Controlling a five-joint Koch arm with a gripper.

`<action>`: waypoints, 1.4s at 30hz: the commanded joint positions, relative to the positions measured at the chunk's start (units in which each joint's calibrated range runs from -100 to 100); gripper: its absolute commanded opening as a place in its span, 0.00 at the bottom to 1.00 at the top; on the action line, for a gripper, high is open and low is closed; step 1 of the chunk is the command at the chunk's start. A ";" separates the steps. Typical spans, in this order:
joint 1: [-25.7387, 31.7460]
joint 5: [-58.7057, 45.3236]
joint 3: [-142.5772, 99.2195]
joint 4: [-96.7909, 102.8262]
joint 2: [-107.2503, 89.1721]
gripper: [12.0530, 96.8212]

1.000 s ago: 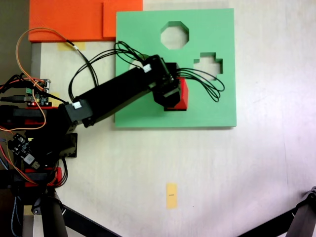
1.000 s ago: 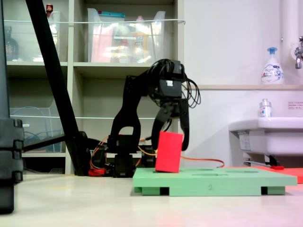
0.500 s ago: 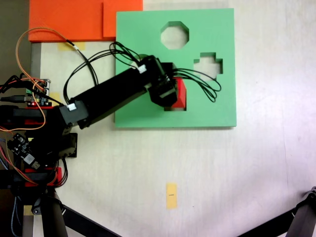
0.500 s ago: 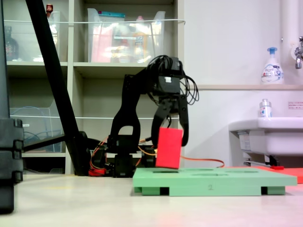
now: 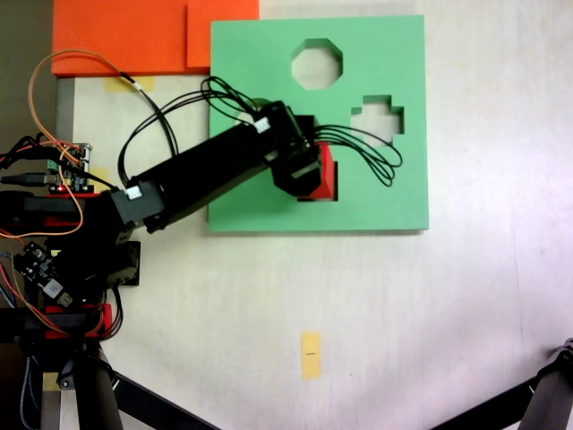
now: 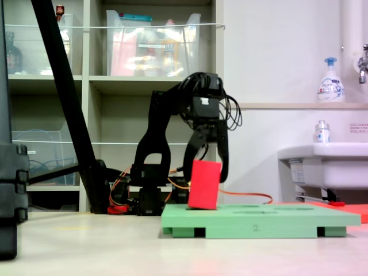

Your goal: Put the square block into the corresponding hole

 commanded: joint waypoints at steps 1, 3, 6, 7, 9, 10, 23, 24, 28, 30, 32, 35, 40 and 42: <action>0.20 -0.10 1.38 -1.76 0.41 0.28; 0.24 -0.15 1.38 -1.76 1.80 0.28; 0.29 -0.44 1.58 -1.76 4.18 0.28; 0.29 -0.49 1.58 -1.76 5.02 0.28; 0.29 -0.59 1.58 -1.76 6.41 0.28; 0.29 -0.63 1.58 -1.76 7.11 0.28; 0.29 -2.00 1.58 -1.76 6.69 0.52; 0.15 -2.93 1.58 -1.76 5.58 0.55; -0.63 -4.15 2.67 -1.76 -3.08 0.60; -1.32 -4.54 2.97 -1.76 -9.93 0.60; -2.30 -6.35 2.97 -1.76 -19.01 0.60; -3.66 -10.99 4.77 -1.76 -34.23 0.60; -6.79 -29.35 4.97 -1.76 -56.16 0.60; -8.99 -37.31 4.67 -1.76 -62.16 0.59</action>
